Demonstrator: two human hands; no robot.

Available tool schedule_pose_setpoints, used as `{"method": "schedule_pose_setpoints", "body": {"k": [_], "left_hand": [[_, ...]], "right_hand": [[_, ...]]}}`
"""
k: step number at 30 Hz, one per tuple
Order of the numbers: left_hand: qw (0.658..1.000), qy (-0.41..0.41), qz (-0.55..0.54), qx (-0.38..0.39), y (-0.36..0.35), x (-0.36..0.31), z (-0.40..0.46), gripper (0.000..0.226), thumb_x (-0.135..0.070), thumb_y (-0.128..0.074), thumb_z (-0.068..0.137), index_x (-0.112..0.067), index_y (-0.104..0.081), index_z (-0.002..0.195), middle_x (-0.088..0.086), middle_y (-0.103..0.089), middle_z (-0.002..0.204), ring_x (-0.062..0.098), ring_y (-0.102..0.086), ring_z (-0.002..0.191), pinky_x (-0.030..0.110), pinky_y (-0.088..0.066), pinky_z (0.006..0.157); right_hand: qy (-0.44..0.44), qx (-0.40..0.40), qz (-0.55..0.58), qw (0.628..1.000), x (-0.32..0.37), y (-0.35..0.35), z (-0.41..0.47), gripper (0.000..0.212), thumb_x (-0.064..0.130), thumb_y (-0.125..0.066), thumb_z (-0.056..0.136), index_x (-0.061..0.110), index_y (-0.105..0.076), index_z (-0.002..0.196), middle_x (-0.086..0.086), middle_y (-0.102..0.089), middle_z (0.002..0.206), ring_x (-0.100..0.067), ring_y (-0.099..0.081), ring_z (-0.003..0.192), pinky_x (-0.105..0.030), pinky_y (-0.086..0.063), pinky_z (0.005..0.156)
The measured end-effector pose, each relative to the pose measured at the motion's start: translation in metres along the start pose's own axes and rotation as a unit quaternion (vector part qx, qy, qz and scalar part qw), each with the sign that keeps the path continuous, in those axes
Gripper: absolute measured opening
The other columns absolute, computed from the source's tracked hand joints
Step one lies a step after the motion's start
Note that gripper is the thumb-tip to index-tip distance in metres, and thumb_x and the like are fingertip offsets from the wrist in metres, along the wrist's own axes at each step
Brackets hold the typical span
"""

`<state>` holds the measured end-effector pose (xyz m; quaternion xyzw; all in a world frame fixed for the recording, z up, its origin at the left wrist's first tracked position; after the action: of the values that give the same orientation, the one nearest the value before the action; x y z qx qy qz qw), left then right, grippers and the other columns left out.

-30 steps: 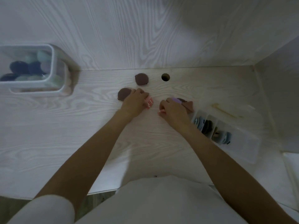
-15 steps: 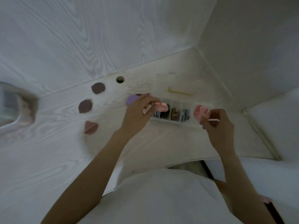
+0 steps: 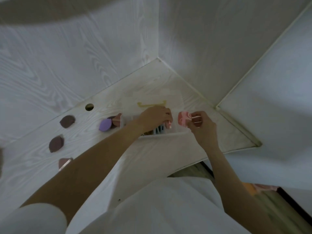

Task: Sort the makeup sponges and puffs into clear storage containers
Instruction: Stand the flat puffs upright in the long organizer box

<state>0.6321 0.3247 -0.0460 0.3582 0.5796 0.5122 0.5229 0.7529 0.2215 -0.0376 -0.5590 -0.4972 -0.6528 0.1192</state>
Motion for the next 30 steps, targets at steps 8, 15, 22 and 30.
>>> {"method": "schedule_pose_setpoints", "body": {"k": [8, 15, 22, 30], "left_hand": [[0.993, 0.018, 0.052, 0.101, -0.029, 0.011, -0.021, 0.030, -0.020, -0.049, 0.091, -0.018, -0.058, 0.120, 0.001, -0.056, 0.132, 0.013, -0.042, 0.130, 0.033, -0.013, 0.112], [0.994, -0.015, 0.101, 0.027, -0.007, 0.008, -0.023, 0.017, -0.028, -0.056, 0.077, -0.027, -0.074, 0.076, -0.005, -0.071, 0.089, 0.021, -0.066, 0.092, 0.035, -0.048, 0.088], [0.994, 0.006, 0.107, -0.013, -0.004, 0.010, -0.027, 0.023, -0.031, -0.052, 0.080, -0.027, -0.075, 0.079, -0.010, -0.071, 0.082, 0.017, -0.065, 0.085, 0.032, -0.042, 0.089], [0.992, 0.035, 0.098, -0.075, 0.002, 0.021, -0.043, 0.030, -0.038, -0.048, 0.083, -0.026, -0.074, 0.078, -0.012, -0.071, 0.080, 0.019, -0.060, 0.078, 0.029, -0.032, 0.080]], "right_hand": [[0.037, 0.007, -0.030, 0.999, 0.006, -0.015, 0.001, 0.022, 0.017, -0.069, 0.083, 0.010, -0.060, 0.102, 0.004, -0.062, 0.080, 0.004, -0.054, 0.064, -0.002, -0.042, 0.056], [0.119, -0.006, -0.196, 0.973, 0.030, -0.047, -0.001, 0.026, 0.037, -0.053, 0.093, 0.012, -0.060, 0.092, 0.000, -0.067, 0.075, -0.016, -0.062, 0.064, -0.027, -0.048, 0.059], [0.125, 0.037, -0.428, 0.895, 0.034, -0.075, 0.000, 0.026, 0.026, -0.040, 0.099, 0.010, -0.060, 0.093, -0.009, -0.065, 0.085, -0.019, -0.049, 0.067, -0.026, -0.026, 0.050], [0.140, 0.099, -0.347, 0.922, 0.024, -0.090, -0.012, 0.032, 0.040, -0.047, 0.095, 0.018, -0.070, 0.096, -0.004, -0.071, 0.086, -0.021, -0.065, 0.073, -0.029, -0.047, 0.060]]}}
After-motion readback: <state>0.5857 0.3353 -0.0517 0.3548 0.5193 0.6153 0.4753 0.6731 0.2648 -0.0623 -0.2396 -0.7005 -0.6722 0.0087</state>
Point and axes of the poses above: each hand's wrist, its own z-axis towards the middle knuckle, its own y-axis out of the back of the hand, x = y × z, the point moved 7 cm from there along z, towards the middle knuckle
